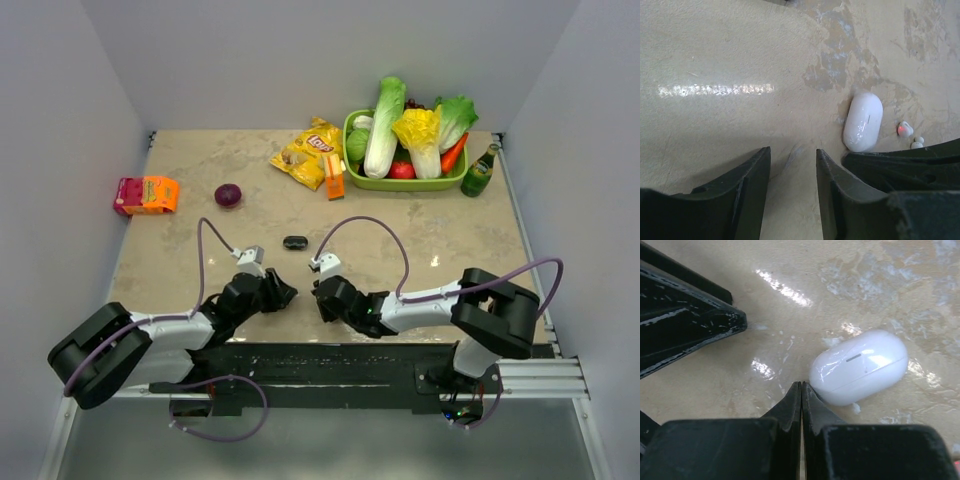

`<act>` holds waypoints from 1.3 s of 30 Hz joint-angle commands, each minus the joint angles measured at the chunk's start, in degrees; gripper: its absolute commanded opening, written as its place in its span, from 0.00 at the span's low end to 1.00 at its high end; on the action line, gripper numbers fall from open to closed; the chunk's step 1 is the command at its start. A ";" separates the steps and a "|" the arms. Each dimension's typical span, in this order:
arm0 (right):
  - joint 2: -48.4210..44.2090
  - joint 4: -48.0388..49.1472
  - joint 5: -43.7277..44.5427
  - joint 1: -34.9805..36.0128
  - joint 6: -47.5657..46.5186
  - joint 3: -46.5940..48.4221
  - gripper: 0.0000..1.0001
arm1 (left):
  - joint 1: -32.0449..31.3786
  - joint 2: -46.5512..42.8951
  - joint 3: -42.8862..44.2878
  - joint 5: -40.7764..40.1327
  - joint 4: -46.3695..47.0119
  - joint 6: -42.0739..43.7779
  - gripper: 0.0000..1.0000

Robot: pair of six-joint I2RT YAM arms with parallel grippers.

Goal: Insert the wireless bluetooth earbuds into the charging case
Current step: Adjust the charging case at the center of the board.

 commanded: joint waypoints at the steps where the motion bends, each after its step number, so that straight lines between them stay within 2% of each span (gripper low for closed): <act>1: -2.94 -2.33 4.41 -1.04 1.18 -1.31 0.00 | -0.15 1.69 0.10 0.96 1.00 0.45 0.48; 9: -8.21 -5.67 6.78 -2.45 1.45 -3.94 0.00 | -0.15 3.10 0.62 2.37 1.62 1.41 0.51; 12: -14.53 -7.33 6.78 -2.45 1.44 -5.08 0.00 | -0.15 3.80 2.20 2.81 1.36 3.08 0.52; 16: -25.78 -11.91 7.75 -2.45 1.27 -5.70 0.32 | -0.15 5.99 6.86 3.16 -2.23 6.77 0.54; 19: -30.54 -16.65 9.33 -2.36 1.18 -4.48 0.37 | -0.15 8.98 10.64 3.77 -3.82 8.62 0.53; 22: -32.39 -18.94 10.30 -2.45 1.27 -3.86 0.34 | -0.59 12.58 12.84 5.44 -2.61 8.53 0.44; 23: -32.74 -19.12 10.30 -2.45 1.36 -4.03 0.33 | -0.94 14.51 13.71 6.58 -2.07 8.62 0.37; 24: -33.01 -19.38 10.38 -2.45 1.44 -4.12 0.30 | -1.38 15.48 14.24 6.93 -1.02 8.62 0.24; 27: -33.97 -19.82 10.47 -2.45 1.45 -4.12 0.27 | -4.01 18.48 16.27 6.50 -1.01 8.01 0.03; 28: -34.41 -20.00 10.65 -2.45 1.44 -4.03 0.26 | -5.15 19.18 16.53 6.24 -0.75 7.75 0.00; 33: -36.52 -20.96 10.91 -2.45 0.57 -3.77 0.25 | -7.09 22.26 17.50 6.67 1.97 6.07 0.00; 39: -38.72 -22.11 11.09 -2.45 0.30 -3.77 0.25 | -9.20 25.86 21.89 6.32 0.74 5.90 0.00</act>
